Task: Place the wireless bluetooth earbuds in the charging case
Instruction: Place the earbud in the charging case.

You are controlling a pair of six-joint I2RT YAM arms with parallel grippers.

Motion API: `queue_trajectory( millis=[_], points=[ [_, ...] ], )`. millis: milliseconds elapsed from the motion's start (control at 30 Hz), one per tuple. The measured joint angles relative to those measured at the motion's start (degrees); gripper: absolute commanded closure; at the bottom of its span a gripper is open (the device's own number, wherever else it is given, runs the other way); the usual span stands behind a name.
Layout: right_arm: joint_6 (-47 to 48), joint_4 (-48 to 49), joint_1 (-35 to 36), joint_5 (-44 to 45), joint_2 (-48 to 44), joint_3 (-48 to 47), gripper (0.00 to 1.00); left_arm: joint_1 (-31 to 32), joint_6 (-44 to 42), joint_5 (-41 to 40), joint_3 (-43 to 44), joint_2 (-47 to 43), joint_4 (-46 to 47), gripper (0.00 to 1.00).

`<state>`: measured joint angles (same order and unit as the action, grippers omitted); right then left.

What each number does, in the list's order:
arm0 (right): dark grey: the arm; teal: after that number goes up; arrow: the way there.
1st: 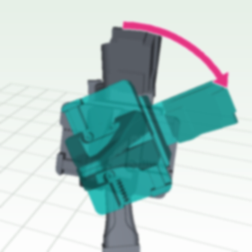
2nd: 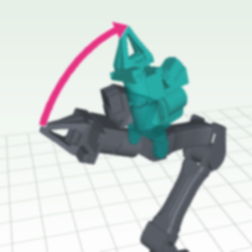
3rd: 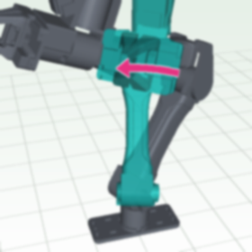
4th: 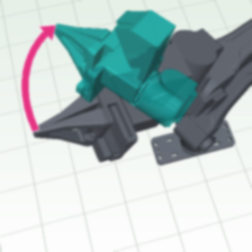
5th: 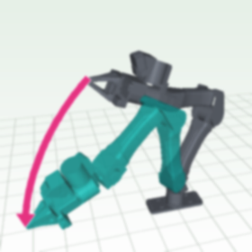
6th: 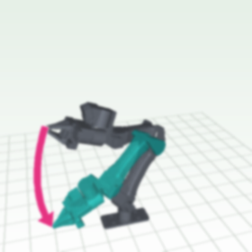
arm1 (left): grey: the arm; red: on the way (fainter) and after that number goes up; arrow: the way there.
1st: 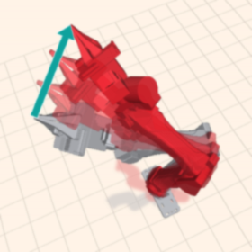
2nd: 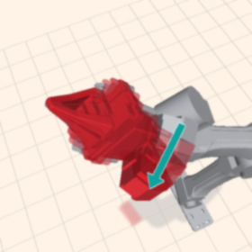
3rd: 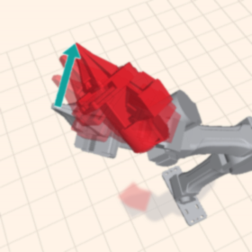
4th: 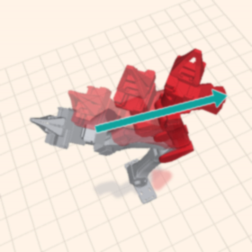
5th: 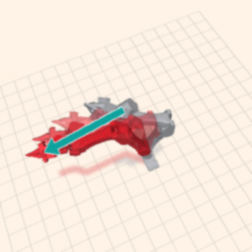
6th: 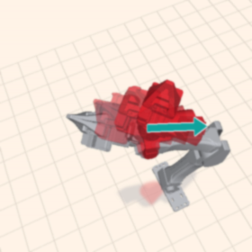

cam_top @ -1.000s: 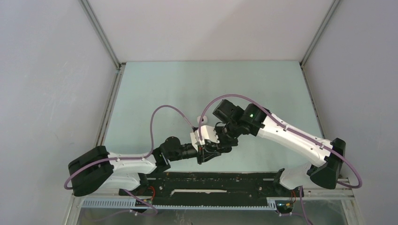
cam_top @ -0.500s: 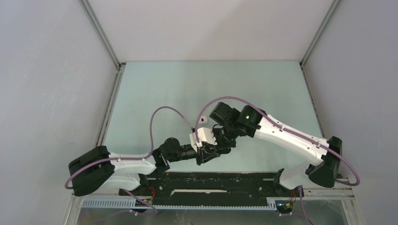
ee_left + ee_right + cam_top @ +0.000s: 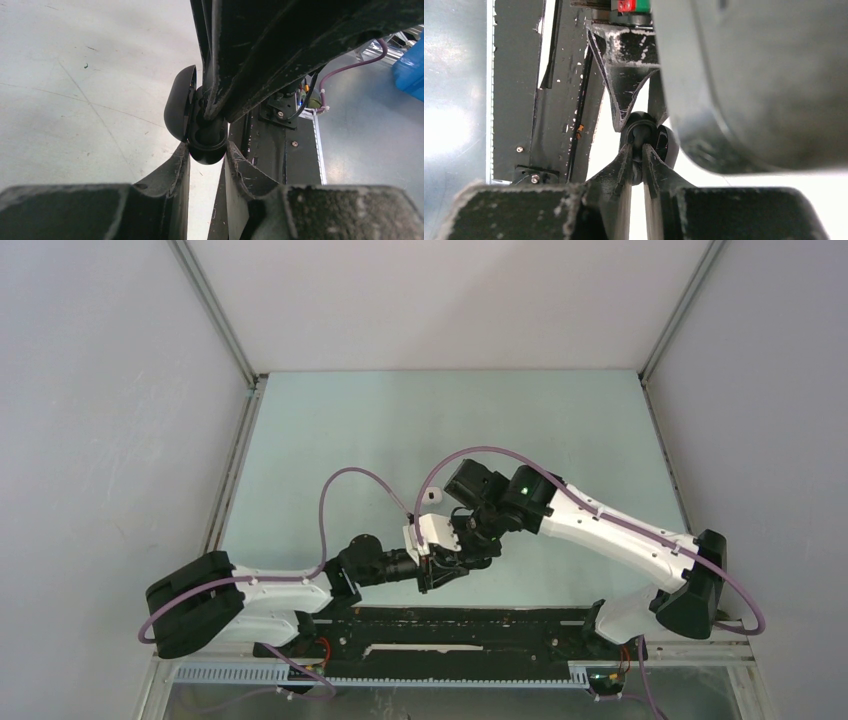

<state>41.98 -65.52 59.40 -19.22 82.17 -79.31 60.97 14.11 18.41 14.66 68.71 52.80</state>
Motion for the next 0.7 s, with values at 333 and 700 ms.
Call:
queue_trajectory(
  millis=[333,700],
  points=[
    [0.0,0.3,0.1,-0.3,-0.1,0.0,0.77,0.0,0.5,0.0,0.0,0.3,1.1,0.99],
    [4.4,-5.7,-9.1,-8.7,-5.6,-3.5,0.57,0.0,0.5,0.0,0.0,1.1,2.5,0.99]
  ],
)
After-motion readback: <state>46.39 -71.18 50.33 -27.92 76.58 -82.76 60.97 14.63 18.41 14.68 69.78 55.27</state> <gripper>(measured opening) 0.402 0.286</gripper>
